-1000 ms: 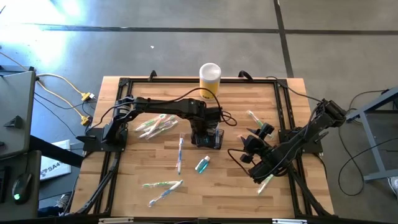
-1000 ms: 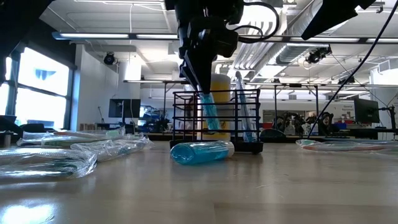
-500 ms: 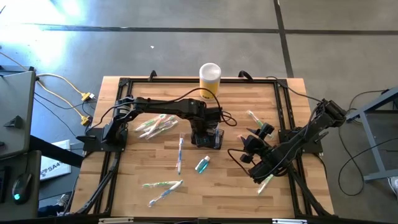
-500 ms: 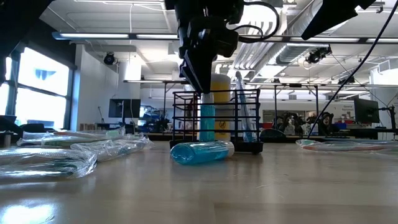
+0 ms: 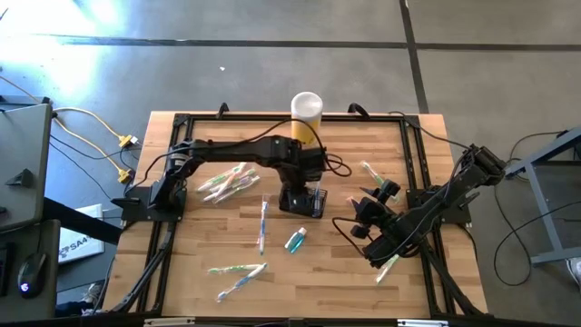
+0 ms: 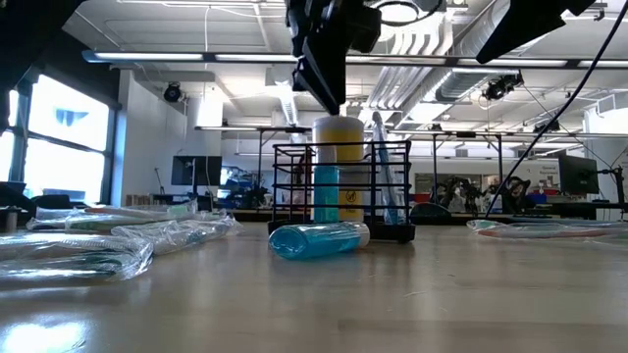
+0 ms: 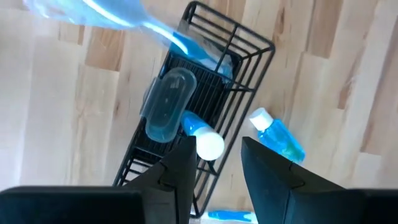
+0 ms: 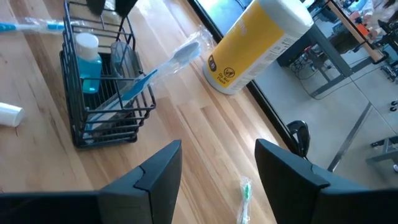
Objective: Pick & Place toothbrushing station
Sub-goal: Put the green toothbrush into the wire organizer
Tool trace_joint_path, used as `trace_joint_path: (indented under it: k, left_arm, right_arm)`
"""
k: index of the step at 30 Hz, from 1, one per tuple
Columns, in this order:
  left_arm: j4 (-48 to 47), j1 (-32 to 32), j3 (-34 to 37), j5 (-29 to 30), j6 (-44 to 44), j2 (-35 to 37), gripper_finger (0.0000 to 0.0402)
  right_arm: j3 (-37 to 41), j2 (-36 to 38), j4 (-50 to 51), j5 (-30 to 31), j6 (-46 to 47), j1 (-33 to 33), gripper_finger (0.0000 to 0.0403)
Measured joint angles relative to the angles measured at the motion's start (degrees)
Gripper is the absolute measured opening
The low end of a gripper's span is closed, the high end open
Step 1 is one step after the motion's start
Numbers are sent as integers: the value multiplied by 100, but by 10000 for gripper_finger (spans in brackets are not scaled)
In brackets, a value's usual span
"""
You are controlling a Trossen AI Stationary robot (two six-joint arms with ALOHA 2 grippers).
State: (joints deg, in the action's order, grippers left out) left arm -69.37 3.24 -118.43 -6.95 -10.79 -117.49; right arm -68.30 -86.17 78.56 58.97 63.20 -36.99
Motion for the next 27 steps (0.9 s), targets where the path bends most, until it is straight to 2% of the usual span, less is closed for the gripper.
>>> trace_joint_path:
  k: [12, 22, 27]
  left_arm:
    - [-2120, -134, -1055, 181, -157, 15, 123]
    - [-2071, -137, -831, 259, 192, 443, 122]
    - [-2079, -138, -17, 344, 92, 1037, 122]
  right_arm:
    - [-2, 0, 35, -250, -46, 0, 195]
    - [-2, 2, 3, -365, -14, 0, 195]
    - [-2, 2, -9, -394, 0, -47, 195]
